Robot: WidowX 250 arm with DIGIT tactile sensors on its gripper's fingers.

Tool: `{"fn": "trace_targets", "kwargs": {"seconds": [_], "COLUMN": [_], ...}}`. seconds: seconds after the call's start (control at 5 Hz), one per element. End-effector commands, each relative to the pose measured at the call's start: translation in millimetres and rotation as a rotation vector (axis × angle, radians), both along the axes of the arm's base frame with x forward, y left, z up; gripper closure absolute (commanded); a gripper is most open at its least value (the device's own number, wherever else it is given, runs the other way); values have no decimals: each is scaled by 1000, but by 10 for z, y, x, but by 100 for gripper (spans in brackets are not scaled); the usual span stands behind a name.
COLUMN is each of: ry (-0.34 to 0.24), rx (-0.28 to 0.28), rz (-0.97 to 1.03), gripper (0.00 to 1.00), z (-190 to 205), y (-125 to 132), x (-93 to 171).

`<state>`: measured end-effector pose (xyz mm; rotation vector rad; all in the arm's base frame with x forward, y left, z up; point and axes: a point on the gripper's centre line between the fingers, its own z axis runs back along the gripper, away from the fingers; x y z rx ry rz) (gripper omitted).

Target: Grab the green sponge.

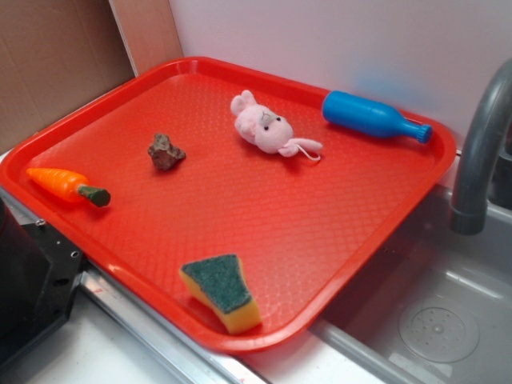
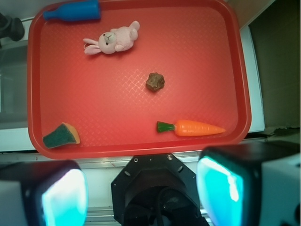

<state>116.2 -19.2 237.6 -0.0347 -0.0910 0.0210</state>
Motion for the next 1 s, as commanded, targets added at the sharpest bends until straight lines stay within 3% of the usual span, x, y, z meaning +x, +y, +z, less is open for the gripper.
{"fn": "trace_targets", "kwargs": {"seconds": [0.0, 0.2, 0.4, 0.8], "ry": [0, 132, 181, 3], "rx": [0, 129, 141, 281], "rz": [0, -257, -511, -988], "gripper": [0, 0, 0, 0], "z": [0, -500, -925, -1062], "y": [0, -393, -724, -922], "x": [0, 231, 382, 96]}}
